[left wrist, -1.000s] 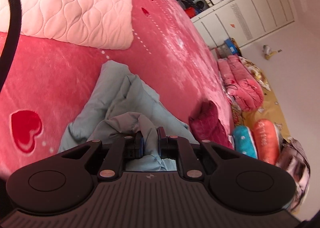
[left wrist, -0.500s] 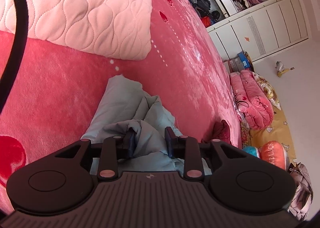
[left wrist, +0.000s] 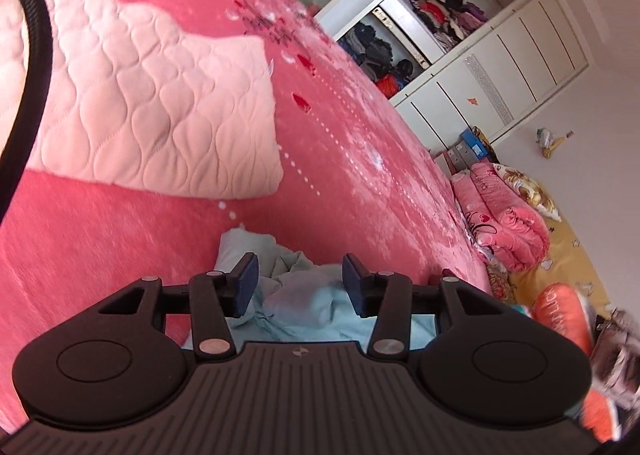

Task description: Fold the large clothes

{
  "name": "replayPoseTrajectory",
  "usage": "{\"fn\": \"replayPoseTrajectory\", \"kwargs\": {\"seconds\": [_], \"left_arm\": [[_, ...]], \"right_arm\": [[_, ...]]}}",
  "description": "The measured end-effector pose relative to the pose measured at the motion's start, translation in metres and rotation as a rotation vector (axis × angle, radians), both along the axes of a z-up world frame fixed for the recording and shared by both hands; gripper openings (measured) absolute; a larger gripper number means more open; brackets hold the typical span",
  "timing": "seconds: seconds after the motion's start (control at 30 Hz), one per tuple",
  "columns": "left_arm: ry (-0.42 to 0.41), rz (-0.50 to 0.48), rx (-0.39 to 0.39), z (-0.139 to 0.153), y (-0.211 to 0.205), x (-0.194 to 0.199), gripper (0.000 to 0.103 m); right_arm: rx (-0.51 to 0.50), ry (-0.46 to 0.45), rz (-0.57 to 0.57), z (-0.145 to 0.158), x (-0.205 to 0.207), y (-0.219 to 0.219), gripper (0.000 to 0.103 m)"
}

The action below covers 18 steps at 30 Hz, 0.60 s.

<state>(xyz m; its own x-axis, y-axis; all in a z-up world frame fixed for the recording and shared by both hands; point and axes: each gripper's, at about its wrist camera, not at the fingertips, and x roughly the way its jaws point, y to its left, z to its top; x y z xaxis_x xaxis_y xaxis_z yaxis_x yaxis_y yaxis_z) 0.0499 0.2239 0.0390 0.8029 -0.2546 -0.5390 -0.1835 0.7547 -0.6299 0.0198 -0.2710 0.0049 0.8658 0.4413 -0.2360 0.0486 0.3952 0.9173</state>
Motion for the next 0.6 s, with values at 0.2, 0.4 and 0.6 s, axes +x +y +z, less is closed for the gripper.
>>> {"fn": "replayPoseTrajectory", "kwargs": {"seconds": [0.2, 0.4, 0.6], "left_arm": [[-0.055, -0.105, 0.242, 0.015, -0.036, -0.023, 0.054], [-0.071, -0.276, 0.442, -0.003, -0.094, -0.027, 0.054], [-0.072, -0.397, 0.628, -0.034, -0.139, -0.021, 0.052]], "right_arm": [[-0.298, -0.051, 0.031, 0.027, -0.011, 0.029, 0.093], [-0.683, -0.089, 0.145, 0.029, -0.023, 0.096, 0.094], [-0.927, -0.125, 0.277, 0.001, -0.023, 0.155, 0.093]]}}
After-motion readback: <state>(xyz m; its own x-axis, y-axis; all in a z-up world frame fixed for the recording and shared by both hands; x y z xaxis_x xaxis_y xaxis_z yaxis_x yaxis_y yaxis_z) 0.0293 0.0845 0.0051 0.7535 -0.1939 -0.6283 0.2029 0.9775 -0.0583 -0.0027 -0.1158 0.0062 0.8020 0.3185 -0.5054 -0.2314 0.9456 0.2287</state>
